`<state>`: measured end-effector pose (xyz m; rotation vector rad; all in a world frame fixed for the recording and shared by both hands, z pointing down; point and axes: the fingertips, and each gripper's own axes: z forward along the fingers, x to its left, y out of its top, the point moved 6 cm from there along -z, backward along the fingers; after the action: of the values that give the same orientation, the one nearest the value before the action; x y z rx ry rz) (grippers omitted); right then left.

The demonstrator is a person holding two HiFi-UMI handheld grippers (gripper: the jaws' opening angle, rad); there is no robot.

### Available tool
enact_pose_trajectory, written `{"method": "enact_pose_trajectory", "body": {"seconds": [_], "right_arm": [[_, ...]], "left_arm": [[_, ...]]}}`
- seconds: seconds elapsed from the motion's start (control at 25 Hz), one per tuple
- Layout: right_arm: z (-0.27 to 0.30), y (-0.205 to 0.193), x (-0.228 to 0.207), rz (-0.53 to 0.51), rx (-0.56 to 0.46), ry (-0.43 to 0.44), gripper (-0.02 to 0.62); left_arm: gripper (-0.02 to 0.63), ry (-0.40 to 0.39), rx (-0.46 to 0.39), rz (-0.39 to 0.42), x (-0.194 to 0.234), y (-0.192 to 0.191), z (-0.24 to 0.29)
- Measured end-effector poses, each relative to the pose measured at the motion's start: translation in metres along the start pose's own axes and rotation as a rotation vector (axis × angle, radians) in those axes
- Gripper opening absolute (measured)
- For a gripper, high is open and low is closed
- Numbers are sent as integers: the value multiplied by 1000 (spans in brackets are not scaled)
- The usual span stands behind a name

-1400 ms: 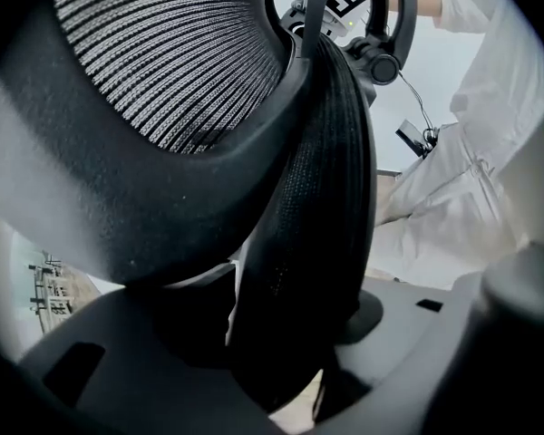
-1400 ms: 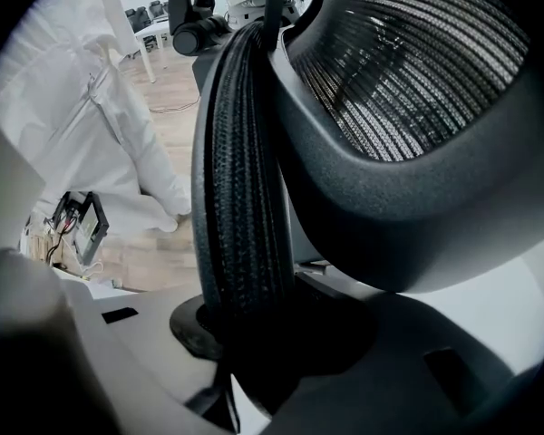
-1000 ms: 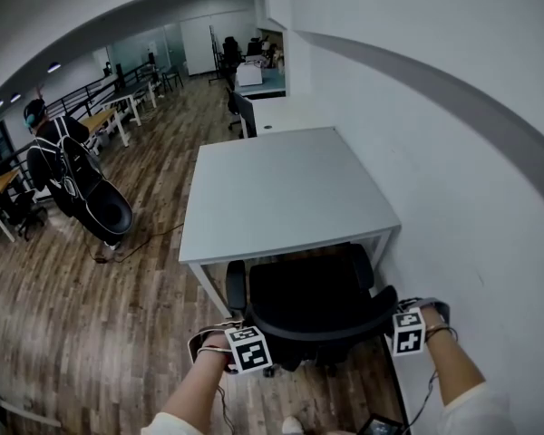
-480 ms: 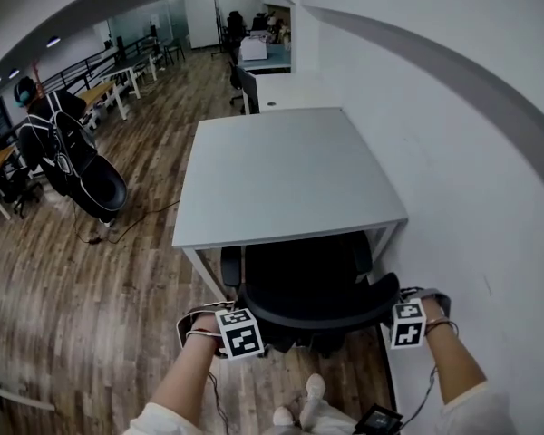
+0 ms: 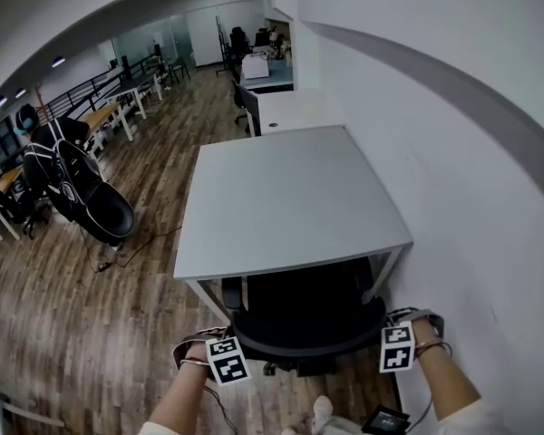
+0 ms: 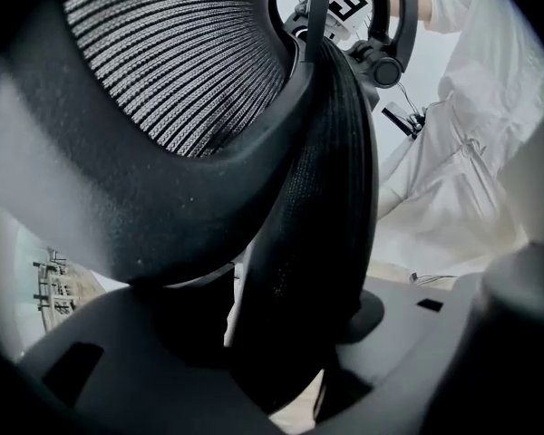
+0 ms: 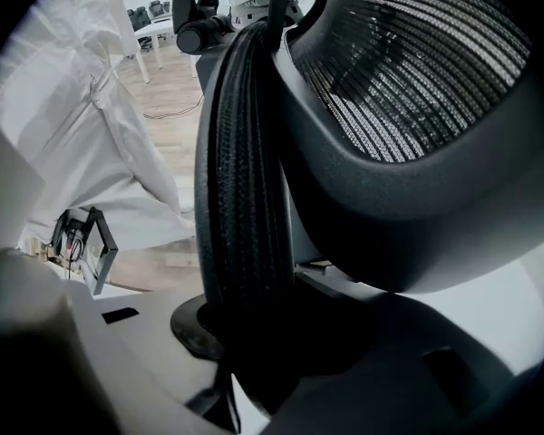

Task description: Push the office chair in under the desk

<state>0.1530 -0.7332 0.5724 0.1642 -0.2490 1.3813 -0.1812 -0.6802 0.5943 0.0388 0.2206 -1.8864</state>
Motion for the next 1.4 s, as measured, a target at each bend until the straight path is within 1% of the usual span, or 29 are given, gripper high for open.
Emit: {"method": "enact_pose_trajectory", "body": {"seconds": [0.2,0.32,0.48,0.68,0.76,0.84,1.0,1.16,1.4], "right_arm": [[-1,-3,-15,-15,-3,-26,137],[4,-1,-25,-27,-6,-25,137],[-2,-7,-36,-39,-9,-16,137],[15,-5,-56,-51,-9,-38,133],[23,1,-70,-61,-13,-55,132],[27,10,-74,-64,-18,-54,130],[27,14,-74,-63,-12,-27,130],[34,19,-81,-67,-11,-16,130],[39,28,-91,-65,-11,-19,130]], "left_arm": [[232,-7,9,-9,11,4,-2],[232,-2,14,-20,17,1,1],[232,26,2,-35,25,10,-7],[232,52,-4,-50,44,7,4],[230,68,-2,-57,57,2,5],[230,74,0,-53,63,-3,2],[230,52,-11,-59,62,-7,7],[230,58,-14,-60,71,-10,9],[230,50,-15,-60,81,-16,11]]}}
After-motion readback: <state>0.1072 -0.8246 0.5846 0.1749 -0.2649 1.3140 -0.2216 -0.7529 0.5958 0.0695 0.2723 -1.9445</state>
